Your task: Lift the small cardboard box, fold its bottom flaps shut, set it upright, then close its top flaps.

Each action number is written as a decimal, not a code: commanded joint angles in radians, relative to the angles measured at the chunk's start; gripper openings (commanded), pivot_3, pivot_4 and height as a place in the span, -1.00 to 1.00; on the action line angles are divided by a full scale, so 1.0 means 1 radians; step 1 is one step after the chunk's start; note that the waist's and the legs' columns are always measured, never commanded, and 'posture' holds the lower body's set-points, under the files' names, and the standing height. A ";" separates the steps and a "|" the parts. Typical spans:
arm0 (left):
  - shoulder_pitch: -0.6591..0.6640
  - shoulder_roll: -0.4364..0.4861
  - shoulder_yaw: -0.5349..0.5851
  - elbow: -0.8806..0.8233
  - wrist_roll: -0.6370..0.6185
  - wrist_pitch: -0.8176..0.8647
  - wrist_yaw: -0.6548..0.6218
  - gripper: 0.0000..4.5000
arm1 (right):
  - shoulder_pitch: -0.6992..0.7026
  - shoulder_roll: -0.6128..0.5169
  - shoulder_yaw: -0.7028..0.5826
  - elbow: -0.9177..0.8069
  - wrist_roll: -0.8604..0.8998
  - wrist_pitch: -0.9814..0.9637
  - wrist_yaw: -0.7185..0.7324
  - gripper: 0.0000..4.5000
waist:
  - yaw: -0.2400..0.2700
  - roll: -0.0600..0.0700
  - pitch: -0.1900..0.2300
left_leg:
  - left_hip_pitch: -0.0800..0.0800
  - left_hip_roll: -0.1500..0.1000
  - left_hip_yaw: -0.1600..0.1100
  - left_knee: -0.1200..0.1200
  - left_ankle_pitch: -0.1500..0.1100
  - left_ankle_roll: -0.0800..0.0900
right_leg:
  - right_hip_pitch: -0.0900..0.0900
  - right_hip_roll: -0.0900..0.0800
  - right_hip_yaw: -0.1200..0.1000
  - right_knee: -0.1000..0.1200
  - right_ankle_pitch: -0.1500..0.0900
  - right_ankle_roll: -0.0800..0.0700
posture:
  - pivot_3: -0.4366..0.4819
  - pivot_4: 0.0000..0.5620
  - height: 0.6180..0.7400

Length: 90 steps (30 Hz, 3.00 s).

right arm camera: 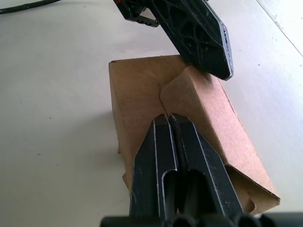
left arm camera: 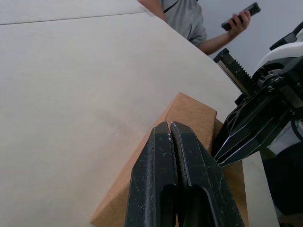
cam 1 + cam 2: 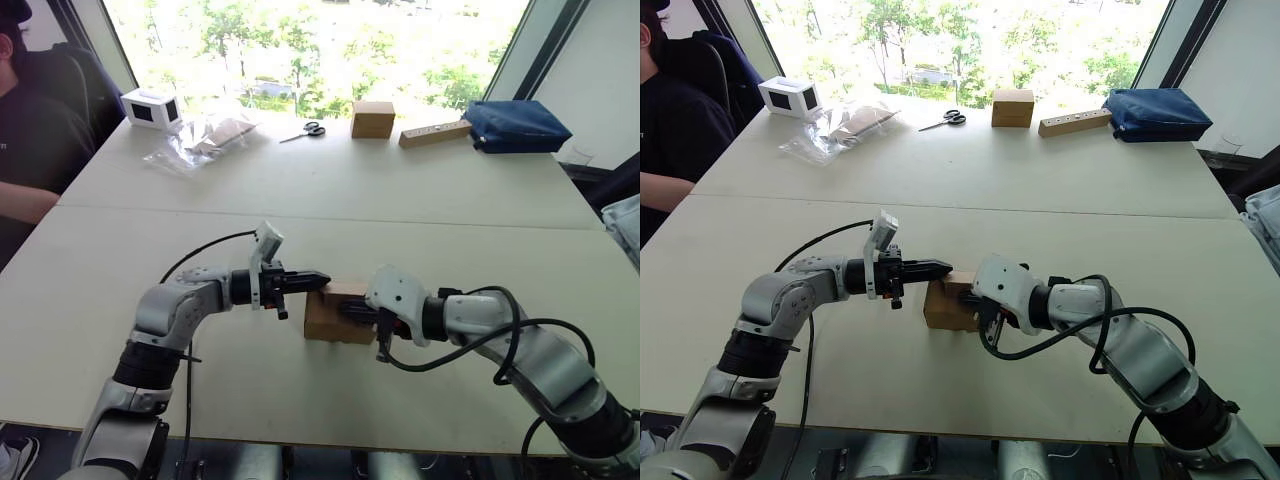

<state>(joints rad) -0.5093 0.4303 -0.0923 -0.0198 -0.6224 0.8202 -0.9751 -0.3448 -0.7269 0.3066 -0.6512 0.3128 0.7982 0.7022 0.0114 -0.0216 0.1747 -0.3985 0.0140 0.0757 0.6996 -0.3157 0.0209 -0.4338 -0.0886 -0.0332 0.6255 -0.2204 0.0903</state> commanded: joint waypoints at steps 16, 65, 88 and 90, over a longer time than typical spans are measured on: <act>-0.005 0.019 -0.012 -0.059 -0.002 0.003 -0.011 -0.98 | -0.018 0.028 -0.015 0.001 -0.018 0.000 0.003 -1.00 | 0.000 0.000 0.000 | 0.000 0.000 0.000 0.000 0.000 0.000 | 0.000 0.000 0.000 0.000 0.000 0.000 | -0.05 -0.47 1.00; 0.128 0.070 -0.079 -0.312 0.042 -0.022 0.125 -0.98 | 0.100 0.080 -0.142 0.047 0.094 -0.064 -0.032 -1.00 | 0.000 0.000 0.000 | 0.000 0.000 0.000 0.000 0.000 0.000 | 0.000 0.000 0.000 -0.001 0.000 0.000 | -0.05 -0.47 1.00; 0.118 0.078 -0.128 -0.260 0.116 -0.090 0.103 -0.98 | 0.109 0.073 -0.120 0.075 0.036 -0.057 -0.035 -1.00 | 0.000 0.000 0.000 | 0.002 0.000 0.000 -0.001 0.000 0.000 | 0.003 0.000 0.000 -0.002 0.000 -0.001 | -0.05 -0.47 1.00; 0.121 0.078 -0.133 -0.257 0.126 -0.097 0.105 -0.98 | 0.114 0.070 -0.123 0.075 0.035 -0.058 -0.033 -1.00 | 0.000 0.000 0.000 | 0.003 0.000 0.000 -0.001 0.000 0.000 | 0.003 0.000 0.000 -0.003 0.000 -0.001 | -0.05 -0.47 1.00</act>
<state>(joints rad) -0.3961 0.5025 -0.2151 -0.2797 -0.5129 0.7278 -0.8722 -0.2365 -0.6470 0.1873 -0.5738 0.3553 0.7389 0.6666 0.0114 -0.0215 0.1748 -0.3954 0.0143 0.0758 0.6986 -0.3160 0.0212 -0.4301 -0.0884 -0.0331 0.6223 -0.2207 0.0897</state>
